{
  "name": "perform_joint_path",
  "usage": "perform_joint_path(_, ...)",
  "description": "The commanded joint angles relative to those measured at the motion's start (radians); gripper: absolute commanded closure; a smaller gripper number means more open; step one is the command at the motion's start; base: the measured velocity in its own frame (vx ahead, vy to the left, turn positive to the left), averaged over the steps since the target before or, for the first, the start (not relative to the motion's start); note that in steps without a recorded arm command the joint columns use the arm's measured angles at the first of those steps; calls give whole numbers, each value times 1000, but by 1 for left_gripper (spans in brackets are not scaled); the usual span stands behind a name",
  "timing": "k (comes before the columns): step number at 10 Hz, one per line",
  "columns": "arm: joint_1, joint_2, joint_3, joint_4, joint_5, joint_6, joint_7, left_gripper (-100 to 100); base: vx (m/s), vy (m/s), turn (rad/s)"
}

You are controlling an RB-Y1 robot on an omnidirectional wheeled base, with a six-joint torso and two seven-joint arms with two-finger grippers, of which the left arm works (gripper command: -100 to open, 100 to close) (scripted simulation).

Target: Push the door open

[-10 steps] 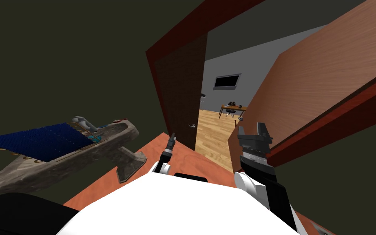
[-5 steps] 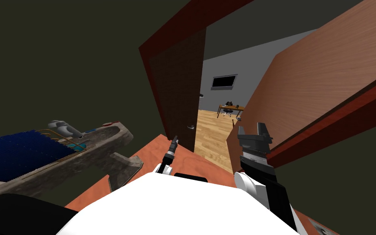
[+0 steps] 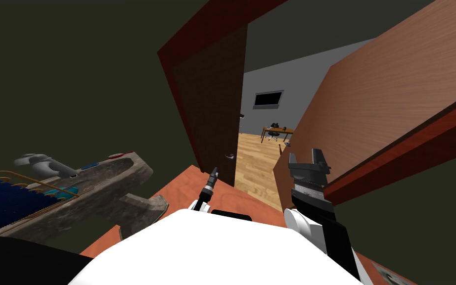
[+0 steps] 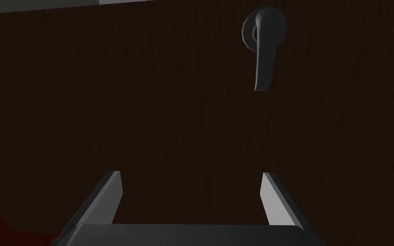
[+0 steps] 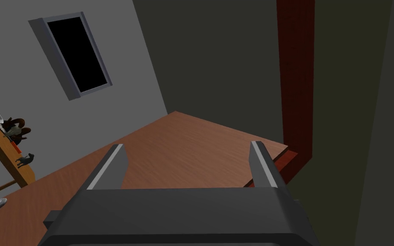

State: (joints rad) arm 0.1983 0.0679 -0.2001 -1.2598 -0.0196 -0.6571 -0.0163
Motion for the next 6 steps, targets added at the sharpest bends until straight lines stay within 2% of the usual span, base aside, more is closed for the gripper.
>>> perform_joint_path(1,-4,-3,-11,30,0,-7,3,-100,96,30,-64)
perform_joint_path(6,-34,-15,-35,138,2,-32,12,-100,96,26,-63)
